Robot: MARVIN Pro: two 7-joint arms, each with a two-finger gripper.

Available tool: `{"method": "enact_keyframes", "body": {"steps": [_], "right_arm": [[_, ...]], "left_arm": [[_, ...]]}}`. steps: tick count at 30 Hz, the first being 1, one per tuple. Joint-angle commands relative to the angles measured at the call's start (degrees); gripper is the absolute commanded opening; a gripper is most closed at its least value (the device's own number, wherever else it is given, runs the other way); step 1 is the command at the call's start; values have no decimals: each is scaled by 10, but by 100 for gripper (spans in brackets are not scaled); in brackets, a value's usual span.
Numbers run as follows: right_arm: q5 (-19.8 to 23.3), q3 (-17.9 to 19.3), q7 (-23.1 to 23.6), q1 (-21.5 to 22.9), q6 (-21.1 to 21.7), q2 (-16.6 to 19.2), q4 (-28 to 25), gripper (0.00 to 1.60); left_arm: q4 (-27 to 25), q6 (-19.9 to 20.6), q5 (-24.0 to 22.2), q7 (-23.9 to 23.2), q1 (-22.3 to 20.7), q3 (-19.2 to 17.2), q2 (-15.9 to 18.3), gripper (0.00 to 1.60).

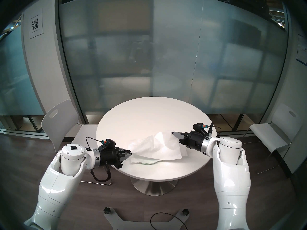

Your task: Fold the napkin in half twice and place it beside the plate

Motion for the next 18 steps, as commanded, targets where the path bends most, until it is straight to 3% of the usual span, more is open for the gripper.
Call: {"method": "enact_keyframes", "body": {"steps": [1, 10, 18], "right_arm": [[7, 2, 7, -1, -6, -4, -17, 0], [4, 11, 13, -5, 5, 6, -25, 0], [15, 52, 18, -21, 59, 8, -53, 0]], "left_arm": [[-17, 6, 2, 0, -6, 2, 1, 160], [-13, 7, 1, 4, -11, -5, 1, 160], [1, 6, -5, 13, -31, -21, -3, 160]]}}
